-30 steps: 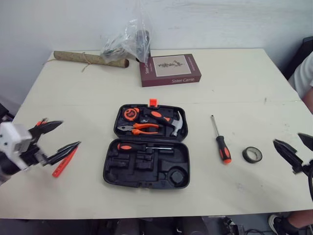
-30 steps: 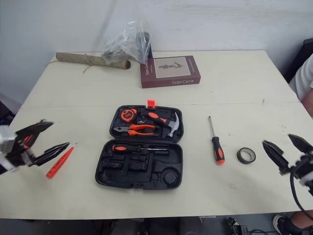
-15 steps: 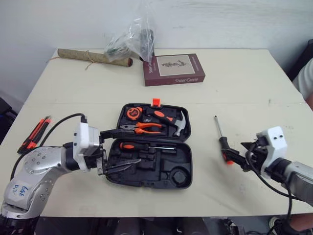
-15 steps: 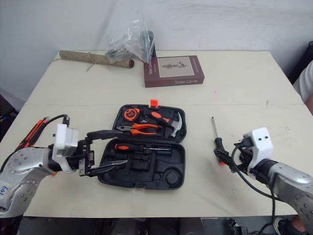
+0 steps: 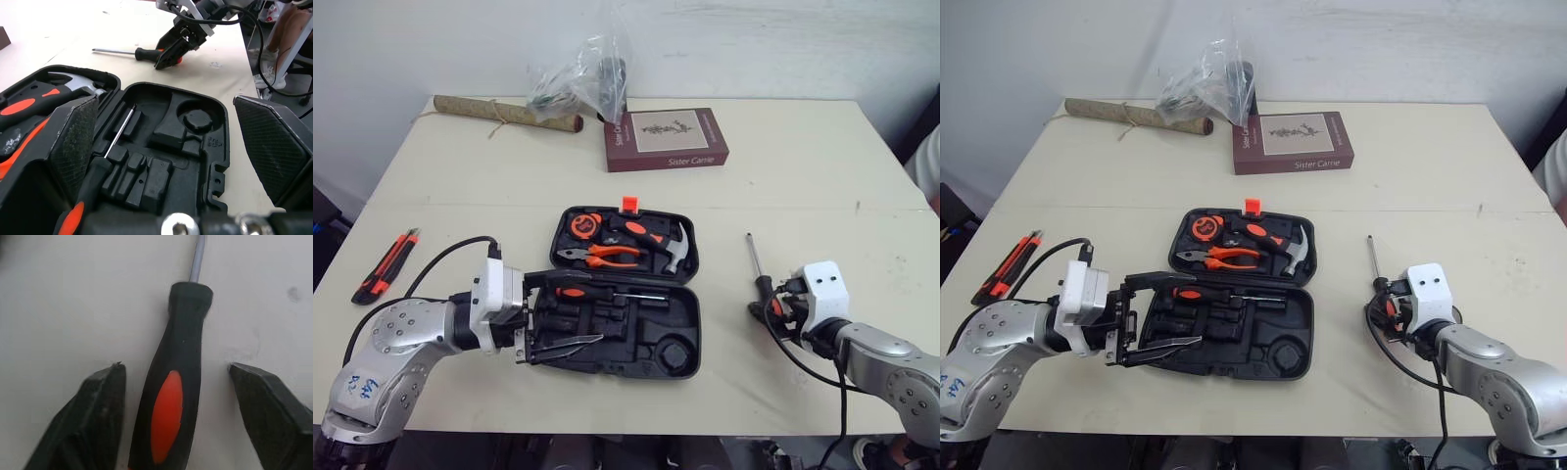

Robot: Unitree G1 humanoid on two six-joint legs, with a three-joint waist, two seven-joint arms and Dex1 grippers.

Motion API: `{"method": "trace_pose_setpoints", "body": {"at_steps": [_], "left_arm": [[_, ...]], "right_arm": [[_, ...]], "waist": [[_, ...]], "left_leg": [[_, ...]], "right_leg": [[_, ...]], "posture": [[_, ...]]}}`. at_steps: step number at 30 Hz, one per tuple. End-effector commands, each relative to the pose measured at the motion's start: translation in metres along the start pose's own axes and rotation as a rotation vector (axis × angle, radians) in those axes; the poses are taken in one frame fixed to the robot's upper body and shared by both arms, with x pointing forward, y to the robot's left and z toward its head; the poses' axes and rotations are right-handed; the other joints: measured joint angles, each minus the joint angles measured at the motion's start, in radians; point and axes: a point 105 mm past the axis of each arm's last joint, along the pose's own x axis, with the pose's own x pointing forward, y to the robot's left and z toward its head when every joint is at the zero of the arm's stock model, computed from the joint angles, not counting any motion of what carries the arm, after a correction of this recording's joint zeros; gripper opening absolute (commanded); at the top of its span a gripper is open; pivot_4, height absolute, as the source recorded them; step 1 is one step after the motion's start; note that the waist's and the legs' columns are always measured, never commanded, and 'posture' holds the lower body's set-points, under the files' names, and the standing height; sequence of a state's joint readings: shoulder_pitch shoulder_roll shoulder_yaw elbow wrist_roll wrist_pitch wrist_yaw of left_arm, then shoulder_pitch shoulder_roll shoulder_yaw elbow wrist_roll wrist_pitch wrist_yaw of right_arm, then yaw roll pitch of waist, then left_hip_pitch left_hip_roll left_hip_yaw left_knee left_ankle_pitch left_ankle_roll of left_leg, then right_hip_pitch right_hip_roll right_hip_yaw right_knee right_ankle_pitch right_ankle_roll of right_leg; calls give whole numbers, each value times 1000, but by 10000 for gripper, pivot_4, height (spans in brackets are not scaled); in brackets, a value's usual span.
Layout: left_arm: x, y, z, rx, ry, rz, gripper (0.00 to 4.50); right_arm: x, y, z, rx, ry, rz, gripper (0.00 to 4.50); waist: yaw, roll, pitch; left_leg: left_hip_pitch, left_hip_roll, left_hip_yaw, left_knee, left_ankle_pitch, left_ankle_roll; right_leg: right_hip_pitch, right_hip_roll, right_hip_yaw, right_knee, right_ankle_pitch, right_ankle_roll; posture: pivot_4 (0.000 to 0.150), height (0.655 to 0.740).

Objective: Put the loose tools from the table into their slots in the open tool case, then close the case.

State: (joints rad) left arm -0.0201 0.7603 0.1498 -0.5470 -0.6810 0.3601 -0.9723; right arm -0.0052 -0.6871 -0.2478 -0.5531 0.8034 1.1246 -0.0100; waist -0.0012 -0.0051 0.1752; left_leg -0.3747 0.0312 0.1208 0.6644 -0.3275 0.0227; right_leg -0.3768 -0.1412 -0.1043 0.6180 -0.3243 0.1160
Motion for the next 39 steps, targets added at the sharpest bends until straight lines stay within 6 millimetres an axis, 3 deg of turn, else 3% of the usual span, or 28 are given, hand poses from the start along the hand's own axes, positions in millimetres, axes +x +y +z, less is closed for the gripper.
{"method": "trace_pose_setpoints", "body": {"at_steps": [1,2,4,6,11,14,17,22,26,31,39], "left_arm": [[-6,-1,4,52,9,-13,45000],[-7,0,3,52,11,-13,45000],[-9,2,5,70,-8,-9,45000],[-9,4,7,89,-26,-4,45000],[-12,8,15,70,-75,16,45000],[-21,2,13,-40,-45,-15,45000],[-30,3,11,-22,-8,14,45000],[-44,4,1,32,52,61,45000],[-50,8,-6,47,78,113,45000],[-56,7,-15,33,94,159,45000],[-60,2,-21,9,105,189,45000]], "right_arm": [[-2,0,-6,6,20,-42,20697],[-2,0,-6,14,17,-48,15501],[-2,-1,-3,20,-9,-62,10478],[-2,-1,5,16,-64,-69,10578],[-14,1,59,-76,-365,-33,10578],[-25,36,84,-305,-434,229,10578],[-37,64,95,-467,-408,482,10578],[-43,97,81,-762,-200,817,10578],[-34,112,71,-918,-42,919,10578],[-11,134,71,-983,55,908,10578],[-3,149,65,-957,145,882,10578]], "waist": [[0,0,0],[0,0,0],[0,-1,0],[-1,-1,-1],[-3,1,1],[-7,3,2],[-15,2,3],[-21,1,5],[-27,0,5],[-30,-1,6],[-27,-1,6]], "left_leg": [[0,0,0,0,0,0],[0,0,0,0,0,0],[0,0,0,0,0,0],[0,0,0,0,0,0],[-1,0,0,0,0,0],[-1,0,1,-1,0,0],[0,1,2,-1,0,0],[-1,2,0,-1,0,0],[-1,2,-1,-1,-1,1],[-2,1,-1,-1,-1,0],[-10,1,-3,1,-1,0]], "right_leg": [[0,0,0,0,0,0],[0,0,0,0,0,0],[0,0,0,0,0,0],[0,0,0,0,0,0],[-1,0,0,0,0,0],[-1,2,-1,0,0,0],[-2,4,-2,0,0,0],[-1,3,-2,-2,0,0],[0,-5,-2,-4,0,0],[-2,-7,-2,-3,0,0],[-7,-7,-5,-1,0,0]], "posture": [[1500,7400],[1500,7400],[1500,7400],[1500,7400],[1500,7400],[1500,7400],[1500,7400],[1500,7400],[1500,7400],[1500,7400],[1500,7400]]}}
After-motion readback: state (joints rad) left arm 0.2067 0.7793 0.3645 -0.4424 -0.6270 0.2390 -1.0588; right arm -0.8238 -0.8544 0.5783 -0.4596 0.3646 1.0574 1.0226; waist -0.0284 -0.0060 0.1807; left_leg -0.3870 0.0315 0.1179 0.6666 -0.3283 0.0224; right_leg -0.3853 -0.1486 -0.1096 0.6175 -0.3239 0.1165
